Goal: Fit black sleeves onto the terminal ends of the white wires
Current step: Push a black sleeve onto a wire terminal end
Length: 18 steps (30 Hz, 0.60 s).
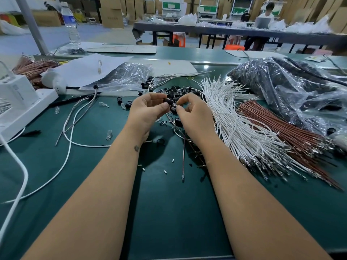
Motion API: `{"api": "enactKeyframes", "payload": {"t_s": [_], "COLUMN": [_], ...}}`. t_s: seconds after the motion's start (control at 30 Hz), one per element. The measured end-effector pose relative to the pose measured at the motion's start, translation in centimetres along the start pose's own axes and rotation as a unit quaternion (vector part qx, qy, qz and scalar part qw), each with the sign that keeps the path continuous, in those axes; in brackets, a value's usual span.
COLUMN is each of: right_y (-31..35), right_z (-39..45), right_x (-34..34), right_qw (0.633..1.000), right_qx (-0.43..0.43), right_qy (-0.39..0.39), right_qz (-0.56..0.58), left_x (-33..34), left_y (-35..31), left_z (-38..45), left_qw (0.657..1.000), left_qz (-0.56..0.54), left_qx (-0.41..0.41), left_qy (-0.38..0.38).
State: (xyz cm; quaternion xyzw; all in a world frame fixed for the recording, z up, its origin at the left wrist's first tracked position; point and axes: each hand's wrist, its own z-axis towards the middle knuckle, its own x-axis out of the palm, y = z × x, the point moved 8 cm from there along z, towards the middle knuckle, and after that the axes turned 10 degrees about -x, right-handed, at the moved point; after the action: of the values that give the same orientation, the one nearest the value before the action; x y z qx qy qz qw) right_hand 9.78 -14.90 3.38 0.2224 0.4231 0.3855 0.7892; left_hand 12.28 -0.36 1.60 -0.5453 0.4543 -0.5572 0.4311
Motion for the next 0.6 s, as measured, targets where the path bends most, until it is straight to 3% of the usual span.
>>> {"api": "enactKeyframes", "payload": {"t_s": [0.6], "right_y": [0.91], "right_z": [0.06], "right_x": [0.01], "right_qw": [0.997], "right_qx": [-0.051], "right_qy": [-0.011], "right_qz": [-0.048], "left_x": [0.05], "left_y": [0.48], "left_z": [0.15], "left_qw": [0.999], "left_qz": [0.022], "left_qx": [-0.034], "left_qy": [-0.023]}}
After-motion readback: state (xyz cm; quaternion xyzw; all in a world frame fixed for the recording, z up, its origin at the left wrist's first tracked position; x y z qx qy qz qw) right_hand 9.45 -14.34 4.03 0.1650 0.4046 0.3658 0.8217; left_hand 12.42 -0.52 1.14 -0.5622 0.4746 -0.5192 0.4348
